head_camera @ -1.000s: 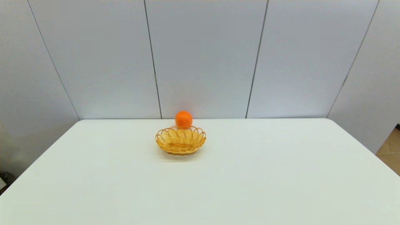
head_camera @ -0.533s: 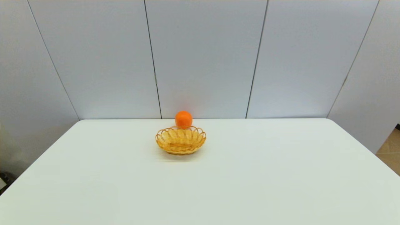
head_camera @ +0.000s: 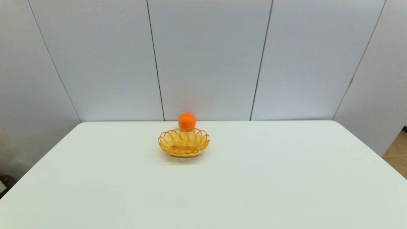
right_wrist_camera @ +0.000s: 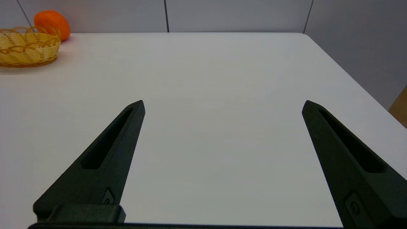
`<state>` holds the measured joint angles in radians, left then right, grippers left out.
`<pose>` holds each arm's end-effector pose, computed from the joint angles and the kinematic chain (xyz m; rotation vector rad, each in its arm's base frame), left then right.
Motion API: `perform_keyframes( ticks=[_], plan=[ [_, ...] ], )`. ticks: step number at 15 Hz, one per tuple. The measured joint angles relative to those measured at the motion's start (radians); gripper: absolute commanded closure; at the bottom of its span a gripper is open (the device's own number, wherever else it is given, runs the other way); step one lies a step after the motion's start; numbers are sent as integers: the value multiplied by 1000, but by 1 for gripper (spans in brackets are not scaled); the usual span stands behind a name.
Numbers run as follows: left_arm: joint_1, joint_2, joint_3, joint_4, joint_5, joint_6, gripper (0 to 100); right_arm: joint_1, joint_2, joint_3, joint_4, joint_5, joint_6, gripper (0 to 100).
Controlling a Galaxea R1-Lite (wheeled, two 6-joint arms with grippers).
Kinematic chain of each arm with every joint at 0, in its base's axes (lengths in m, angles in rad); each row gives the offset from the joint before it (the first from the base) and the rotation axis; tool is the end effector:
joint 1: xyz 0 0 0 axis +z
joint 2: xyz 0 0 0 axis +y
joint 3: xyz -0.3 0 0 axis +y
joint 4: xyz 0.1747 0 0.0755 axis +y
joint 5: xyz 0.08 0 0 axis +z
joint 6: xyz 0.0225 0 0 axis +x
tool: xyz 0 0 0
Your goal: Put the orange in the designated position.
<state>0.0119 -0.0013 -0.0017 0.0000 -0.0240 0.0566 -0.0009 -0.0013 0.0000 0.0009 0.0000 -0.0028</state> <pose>-0.0230 -0.0008 0.0759 0.0567 -0.0033 -0.0120 -0.0229 0.0000 0.0754 -0.0028 -0.0004 -0.0009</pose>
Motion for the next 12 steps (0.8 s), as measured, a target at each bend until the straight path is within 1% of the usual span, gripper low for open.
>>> perform_keyframes(
  ticks=[12],
  plan=[
    [0, 0, 0, 0, 0, 0, 0, 0, 0, 0, 1, 0, 0, 0]
  ],
)
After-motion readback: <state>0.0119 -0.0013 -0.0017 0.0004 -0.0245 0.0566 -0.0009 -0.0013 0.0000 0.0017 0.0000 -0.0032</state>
